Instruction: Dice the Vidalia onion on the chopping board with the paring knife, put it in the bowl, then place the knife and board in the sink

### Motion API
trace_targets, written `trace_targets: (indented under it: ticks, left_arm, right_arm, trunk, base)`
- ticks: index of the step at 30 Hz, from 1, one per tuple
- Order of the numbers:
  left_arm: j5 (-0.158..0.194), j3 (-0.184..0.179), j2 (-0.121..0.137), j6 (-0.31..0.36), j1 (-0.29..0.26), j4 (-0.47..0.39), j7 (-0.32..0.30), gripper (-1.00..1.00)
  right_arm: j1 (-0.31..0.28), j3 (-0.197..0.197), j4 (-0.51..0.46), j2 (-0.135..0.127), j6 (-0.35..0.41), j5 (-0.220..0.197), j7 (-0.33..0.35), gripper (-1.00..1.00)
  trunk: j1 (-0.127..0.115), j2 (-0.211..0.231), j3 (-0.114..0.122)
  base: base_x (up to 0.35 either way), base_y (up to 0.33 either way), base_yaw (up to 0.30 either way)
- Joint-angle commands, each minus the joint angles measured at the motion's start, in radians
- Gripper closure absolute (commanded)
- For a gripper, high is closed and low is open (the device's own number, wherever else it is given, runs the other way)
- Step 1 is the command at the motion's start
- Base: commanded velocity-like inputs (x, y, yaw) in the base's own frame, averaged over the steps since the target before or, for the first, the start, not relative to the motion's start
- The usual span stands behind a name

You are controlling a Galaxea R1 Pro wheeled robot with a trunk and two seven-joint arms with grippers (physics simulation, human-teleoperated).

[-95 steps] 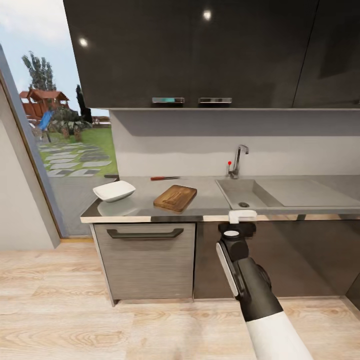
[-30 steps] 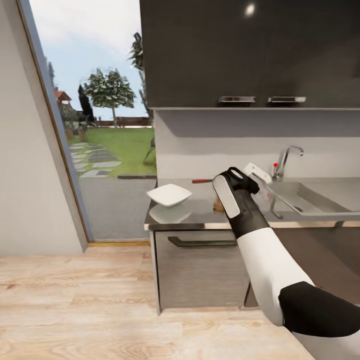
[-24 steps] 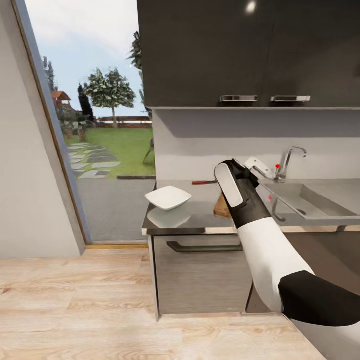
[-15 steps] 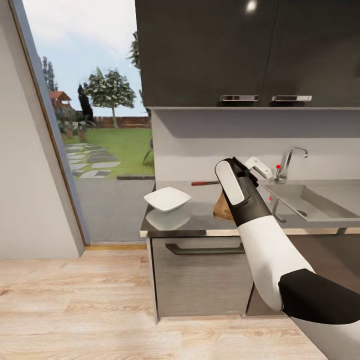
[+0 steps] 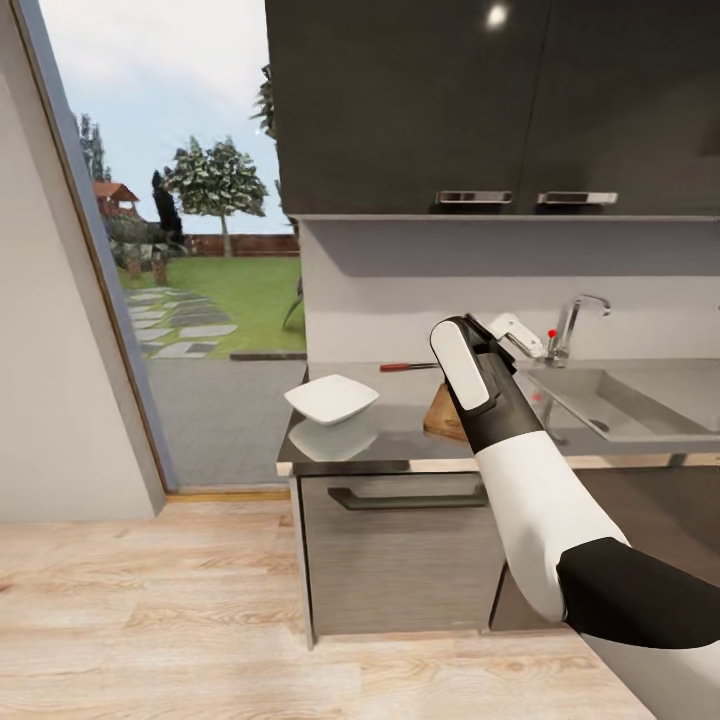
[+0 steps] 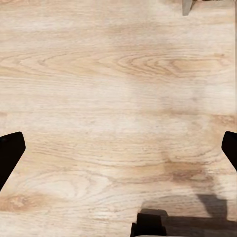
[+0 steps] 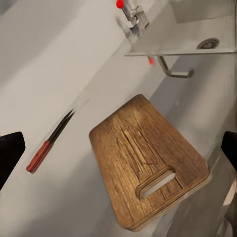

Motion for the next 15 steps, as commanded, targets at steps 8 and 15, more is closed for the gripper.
trace_targets:
  ticks: [8,15]
  left_arm:
    - [0.001,0.0,-0.001,-0.001,0.0,0.0,0.002,-1.0]
    - [0.002,0.0,-0.002,-0.001,0.001,0.0,0.001,-1.0]
  right_arm:
    - [-0.001,0.004,-0.002,0.0,0.015,-0.003,-0.006,-1.0]
    - [-0.001,0.005,-0.002,0.0,0.018,-0.003,-0.006,-1.0]
  trunk:
    - [0.0,0.0,0.007]
    - [0.0,0.0,0.015]
  base:
    - [0.0,0.073,-0.184]
    - [0.0,0.249,-0.202]
